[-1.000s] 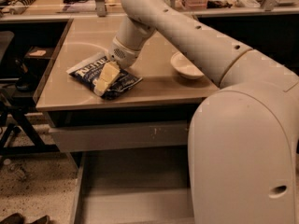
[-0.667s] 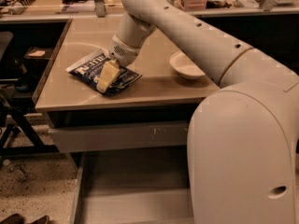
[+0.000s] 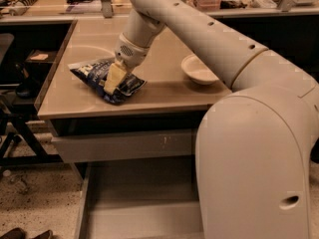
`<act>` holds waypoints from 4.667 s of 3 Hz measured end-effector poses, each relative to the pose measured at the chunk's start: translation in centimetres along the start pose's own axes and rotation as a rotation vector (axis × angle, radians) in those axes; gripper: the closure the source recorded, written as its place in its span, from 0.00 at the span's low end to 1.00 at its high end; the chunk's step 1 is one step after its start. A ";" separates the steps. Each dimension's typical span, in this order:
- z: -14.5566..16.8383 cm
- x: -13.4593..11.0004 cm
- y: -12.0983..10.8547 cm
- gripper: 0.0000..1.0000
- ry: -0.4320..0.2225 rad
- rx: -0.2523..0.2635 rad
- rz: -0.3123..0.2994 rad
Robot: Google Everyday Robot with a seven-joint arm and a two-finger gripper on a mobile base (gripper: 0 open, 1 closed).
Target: Place blue chip bag into middle drawer
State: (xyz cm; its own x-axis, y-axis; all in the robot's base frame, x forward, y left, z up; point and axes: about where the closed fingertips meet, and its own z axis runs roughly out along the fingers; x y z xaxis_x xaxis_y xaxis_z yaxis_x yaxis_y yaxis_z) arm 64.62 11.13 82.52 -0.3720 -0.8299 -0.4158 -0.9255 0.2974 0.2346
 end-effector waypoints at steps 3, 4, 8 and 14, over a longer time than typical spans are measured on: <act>-4.7 0.5 3.5 1.00 0.015 0.119 -0.114; -6.4 2.2 6.4 1.00 0.012 0.149 -0.132; -5.9 8.4 12.7 1.00 0.051 0.149 -0.105; 7.0 20.5 17.1 1.00 0.079 0.032 0.176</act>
Offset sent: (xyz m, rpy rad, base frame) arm -0.0252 -0.0150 0.0699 -0.0813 -0.1939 0.0715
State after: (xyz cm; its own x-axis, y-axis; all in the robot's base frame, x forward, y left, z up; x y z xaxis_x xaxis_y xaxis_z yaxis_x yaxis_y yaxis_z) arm 40.70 2.45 71.87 -0.5226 -0.7978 -0.3005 -0.8490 0.4550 0.2686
